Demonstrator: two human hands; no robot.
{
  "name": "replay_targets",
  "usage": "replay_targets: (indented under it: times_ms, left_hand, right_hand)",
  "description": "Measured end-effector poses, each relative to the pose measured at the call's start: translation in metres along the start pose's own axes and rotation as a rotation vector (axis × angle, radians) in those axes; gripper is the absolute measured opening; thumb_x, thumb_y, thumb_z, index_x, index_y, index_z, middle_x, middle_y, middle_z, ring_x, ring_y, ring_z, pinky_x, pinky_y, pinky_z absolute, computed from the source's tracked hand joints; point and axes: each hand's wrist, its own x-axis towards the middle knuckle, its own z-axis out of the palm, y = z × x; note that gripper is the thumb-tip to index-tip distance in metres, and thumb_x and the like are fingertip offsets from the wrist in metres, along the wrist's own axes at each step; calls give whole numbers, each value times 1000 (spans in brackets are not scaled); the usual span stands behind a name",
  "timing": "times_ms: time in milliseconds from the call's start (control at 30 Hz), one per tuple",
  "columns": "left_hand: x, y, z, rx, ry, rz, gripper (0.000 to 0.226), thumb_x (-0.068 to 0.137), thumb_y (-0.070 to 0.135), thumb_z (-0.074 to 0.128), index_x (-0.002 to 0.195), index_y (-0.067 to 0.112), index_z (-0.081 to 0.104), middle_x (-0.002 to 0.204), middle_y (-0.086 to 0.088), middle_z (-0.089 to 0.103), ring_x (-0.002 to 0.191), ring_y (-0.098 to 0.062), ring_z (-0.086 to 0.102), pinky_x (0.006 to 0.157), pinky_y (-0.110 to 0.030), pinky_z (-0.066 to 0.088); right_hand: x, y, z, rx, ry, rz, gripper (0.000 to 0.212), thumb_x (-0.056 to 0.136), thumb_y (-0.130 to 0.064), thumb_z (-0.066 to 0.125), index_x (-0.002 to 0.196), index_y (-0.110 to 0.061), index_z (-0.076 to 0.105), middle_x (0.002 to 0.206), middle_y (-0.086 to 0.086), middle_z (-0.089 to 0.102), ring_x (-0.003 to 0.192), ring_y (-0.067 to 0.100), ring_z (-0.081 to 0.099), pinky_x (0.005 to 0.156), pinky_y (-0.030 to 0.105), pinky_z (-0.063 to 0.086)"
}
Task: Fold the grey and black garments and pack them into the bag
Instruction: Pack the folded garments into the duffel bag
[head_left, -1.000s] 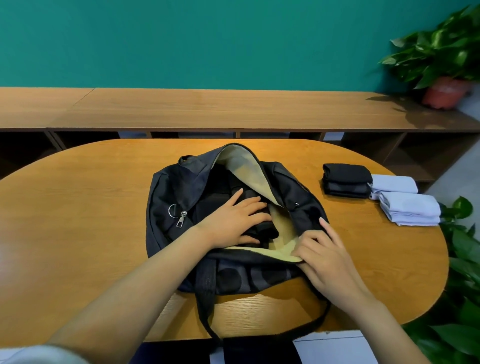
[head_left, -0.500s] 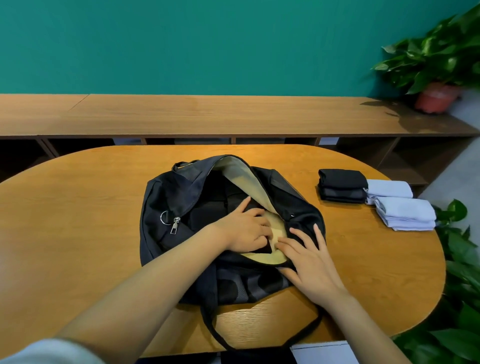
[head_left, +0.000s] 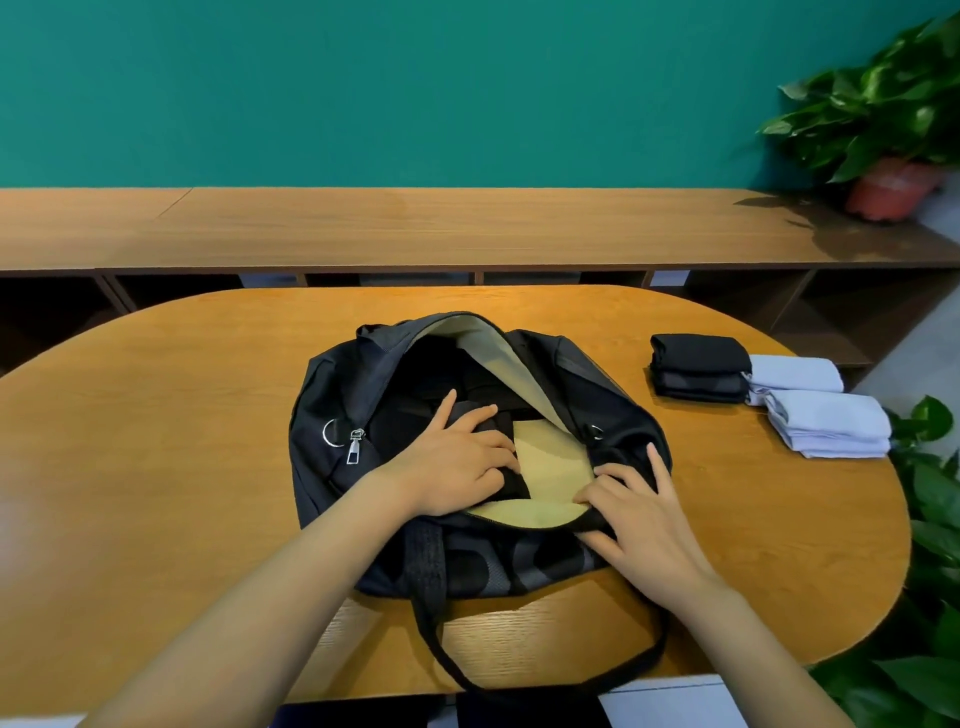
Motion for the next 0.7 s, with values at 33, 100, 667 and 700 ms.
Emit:
replay_targets:
  times_ms: [33,100,667,700]
  left_hand:
    - [0,0,1,-4,8,-3,41,101,27,29,131,35,57,145,18,42,149,-12,1,114,-48,-24]
    - [2,1,0,-19,2,-13,41,101,27,30,131,34,58,145,18,43,149,-12,2,114,-49,-23]
    - [4,1,-4,-116,86,-62,35,104,35,35,122,27,64,136,18,54,146,-6,15,117,-45,-18]
    - [4,1,-2,-111,97,-61,35,104,34,35,122,28,64,137,18,53,146,-6,15,117,-46,-18]
  right_hand:
    - [0,0,-4,27,-25,13,48,89,-68,35,103,-34,65,101,-23,60,122,6,48,120,45,-7]
    - [2,-1,-13,145,-78,19,66,86,-80,18,111,-38,63,111,-26,57,128,-3,38,119,41,-13]
    - [154,39,-58,-208,204,419,19,87,-16,65,104,-17,57,110,3,59,112,31,47,109,51,27]
    - [148,37,-57,-173,205,371,27,87,-19,67,112,-18,57,117,3,58,118,31,45,112,53,23]
